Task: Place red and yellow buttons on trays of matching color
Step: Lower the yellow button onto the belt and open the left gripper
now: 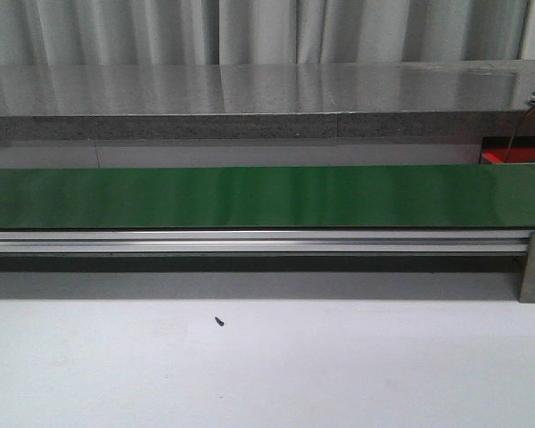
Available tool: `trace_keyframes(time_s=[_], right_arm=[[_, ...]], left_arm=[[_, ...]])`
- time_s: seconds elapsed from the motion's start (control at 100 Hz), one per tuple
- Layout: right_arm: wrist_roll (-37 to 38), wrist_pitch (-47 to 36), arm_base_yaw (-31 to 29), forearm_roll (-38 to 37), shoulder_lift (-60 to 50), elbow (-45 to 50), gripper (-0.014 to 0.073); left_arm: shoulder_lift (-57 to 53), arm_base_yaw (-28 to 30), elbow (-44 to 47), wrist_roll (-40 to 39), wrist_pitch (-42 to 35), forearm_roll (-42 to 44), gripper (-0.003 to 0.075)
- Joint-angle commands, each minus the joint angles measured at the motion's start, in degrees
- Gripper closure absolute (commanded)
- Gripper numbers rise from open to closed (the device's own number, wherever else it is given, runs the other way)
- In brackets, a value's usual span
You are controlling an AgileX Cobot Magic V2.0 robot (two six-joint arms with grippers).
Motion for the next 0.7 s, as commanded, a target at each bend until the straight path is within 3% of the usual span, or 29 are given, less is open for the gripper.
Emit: trace_keyframes(time_s=[0.0, 0.2, 0.32, 0.39, 0.58, 0.69], right_arm=[[-0.36, -3.34, 0.02, 1.81, -0.77, -1.36, 0.0661], [-0.36, -3.34, 0.02, 1.81, -0.77, -1.36, 0.0661], [-0.36, -3.34, 0.02, 1.81, -0.77, -1.36, 0.0661], [-0.36, -3.34, 0.02, 1.81, -0.77, -1.36, 0.0661], [-0.36, -3.34, 0.02, 1.81, -0.77, -1.36, 0.0661], [-0.36, -3.34, 0.02, 1.81, -0.77, -1.36, 0.0661]], left_arm=[[-3.02, -0.38, -0.07, -0.09, -3.32, -1.28, 0.068], [-3.02, -0.38, 2.36, 0.01, -4.4, -1.28, 0.0678], [-3.02, -0.38, 2.5, 0.36, -4.27, -1.28, 0.0632], [-3.02, -0.38, 2.38, 0.36, -4.27, -1.28, 0.0557], [-3.02, -0.38, 2.27, 0.36, -4.75, -1.79, 0.0236], [-3.53, -0.38, 2.27, 0.36, -5.45, -3.09, 0.0171]])
